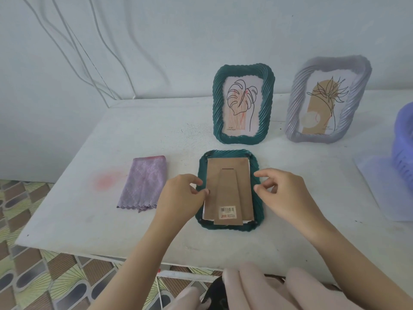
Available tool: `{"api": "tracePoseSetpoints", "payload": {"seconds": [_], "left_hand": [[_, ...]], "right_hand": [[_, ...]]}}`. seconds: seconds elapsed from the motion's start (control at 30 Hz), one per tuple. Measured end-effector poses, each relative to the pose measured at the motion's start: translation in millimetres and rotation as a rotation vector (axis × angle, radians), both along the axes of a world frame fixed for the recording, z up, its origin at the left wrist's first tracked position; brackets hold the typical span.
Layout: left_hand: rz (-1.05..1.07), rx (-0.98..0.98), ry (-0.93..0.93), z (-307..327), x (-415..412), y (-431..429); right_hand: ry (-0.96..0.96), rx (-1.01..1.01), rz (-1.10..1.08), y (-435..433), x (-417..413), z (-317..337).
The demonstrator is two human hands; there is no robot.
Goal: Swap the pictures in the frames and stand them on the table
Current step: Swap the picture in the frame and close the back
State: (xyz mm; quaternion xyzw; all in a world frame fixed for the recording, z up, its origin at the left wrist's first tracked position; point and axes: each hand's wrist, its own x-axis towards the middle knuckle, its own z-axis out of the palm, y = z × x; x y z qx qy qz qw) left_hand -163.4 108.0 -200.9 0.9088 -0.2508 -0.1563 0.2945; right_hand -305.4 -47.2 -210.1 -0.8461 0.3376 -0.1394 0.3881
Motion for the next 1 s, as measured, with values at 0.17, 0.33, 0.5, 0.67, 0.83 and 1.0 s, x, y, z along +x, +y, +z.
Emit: {"api": "tracePoseSetpoints", "payload": {"seconds": [0.17,0.33,0.5,0.67,0.83,1.0], "left_hand": [[0.052,-0.074,0.119,-5,0,2],[0.048,-0.109,0.222,-6,0,5],[-0.015,-0.062,0.154,-4,-2,5],[-0.093,0.003,-0.1,-6,-5,3],[-0.16,-0.036,-0.269,-22,10,4],[-0.232,0.013,-0.335,-29,16,5]], "right_hand": [[0.013,0.028,0.036,7,-5,-5],[0.023,0.026,0.065,6,-6,-6],[0.029,0.018,0.107,3,-6,-9],[0.003,-0.01,0.116,-1,-5,-11],[-0.093,-0.153,0.055,-5,-2,-17],[-0.017,-0.15,0.073,-11,4,-24]]}}
